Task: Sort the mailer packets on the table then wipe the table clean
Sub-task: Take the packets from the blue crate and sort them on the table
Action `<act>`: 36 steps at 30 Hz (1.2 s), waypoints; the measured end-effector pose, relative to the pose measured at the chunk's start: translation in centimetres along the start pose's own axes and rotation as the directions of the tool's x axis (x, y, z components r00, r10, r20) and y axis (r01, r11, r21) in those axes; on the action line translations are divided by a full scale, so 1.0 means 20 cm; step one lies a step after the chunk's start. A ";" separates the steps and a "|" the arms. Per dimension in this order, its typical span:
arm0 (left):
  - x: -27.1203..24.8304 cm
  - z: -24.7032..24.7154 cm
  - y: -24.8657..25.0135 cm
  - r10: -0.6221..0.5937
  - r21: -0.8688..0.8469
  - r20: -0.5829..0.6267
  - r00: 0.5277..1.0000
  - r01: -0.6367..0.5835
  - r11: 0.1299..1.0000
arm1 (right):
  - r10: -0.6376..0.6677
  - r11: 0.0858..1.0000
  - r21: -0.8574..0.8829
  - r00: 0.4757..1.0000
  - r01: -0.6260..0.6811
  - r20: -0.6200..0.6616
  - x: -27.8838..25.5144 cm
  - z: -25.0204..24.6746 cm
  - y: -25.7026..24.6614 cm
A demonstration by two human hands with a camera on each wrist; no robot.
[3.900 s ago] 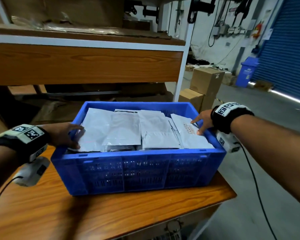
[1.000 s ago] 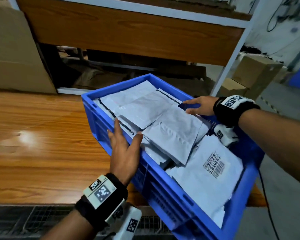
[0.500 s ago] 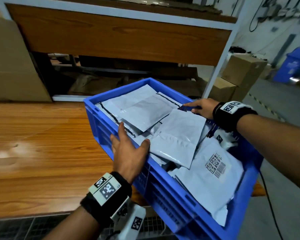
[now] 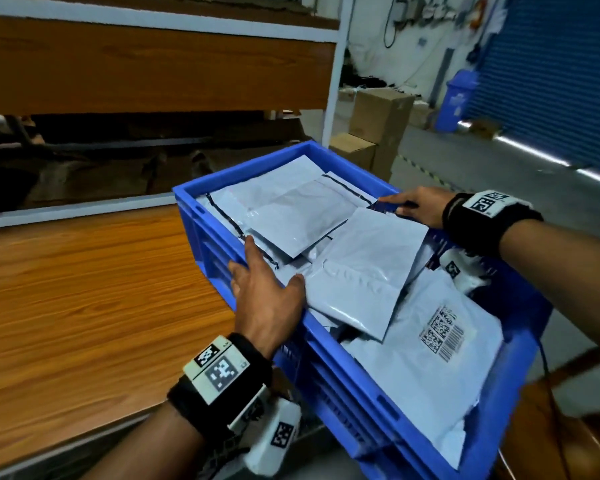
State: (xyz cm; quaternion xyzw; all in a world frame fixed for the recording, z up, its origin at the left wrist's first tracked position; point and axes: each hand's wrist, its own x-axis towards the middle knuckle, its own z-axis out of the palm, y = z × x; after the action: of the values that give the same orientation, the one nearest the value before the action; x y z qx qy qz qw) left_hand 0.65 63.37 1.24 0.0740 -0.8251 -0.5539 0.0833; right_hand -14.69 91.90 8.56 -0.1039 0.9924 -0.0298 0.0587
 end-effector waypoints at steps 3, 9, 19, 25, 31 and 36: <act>-0.10 0.13 0.08 0.074 -0.011 0.047 0.996 -0.074 0.997 | 0.070 0.997 0.041 0.997 -0.069 -0.028 -0.25 -0.04 0.16; -0.49 0.50 0.24 0.184 -0.076 0.167 0.968 -0.174 0.982 | 0.253 0.967 0.047 0.966 -0.251 -0.051 -0.96 -0.04 0.55; -1.17 1.10 0.27 0.257 -0.190 0.371 0.892 -0.198 0.962 | 0.481 0.874 0.063 0.876 -0.482 0.032 -1.91 0.22 1.17; -1.35 1.41 0.21 0.262 -0.202 0.470 0.843 -0.186 0.962 | 0.567 0.807 0.141 0.819 -0.574 0.084 -2.19 0.49 1.45; -1.38 1.78 0.08 0.173 -0.201 0.518 0.838 -0.078 0.977 | 0.648 0.718 0.227 0.751 -0.658 0.126 -2.25 0.78 1.73; -1.31 2.10 -0.09 0.091 -0.171 0.553 0.828 0.006 0.985 | 0.686 0.652 0.308 0.712 -0.693 0.149 -2.13 1.00 1.96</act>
State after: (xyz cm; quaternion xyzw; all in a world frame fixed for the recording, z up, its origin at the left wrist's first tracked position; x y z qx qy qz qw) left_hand 17.14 106.15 -17.54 -0.1164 -0.7659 -0.6159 -0.1433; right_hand 21.16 138.19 -9.35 0.2920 0.9356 -0.1757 0.0925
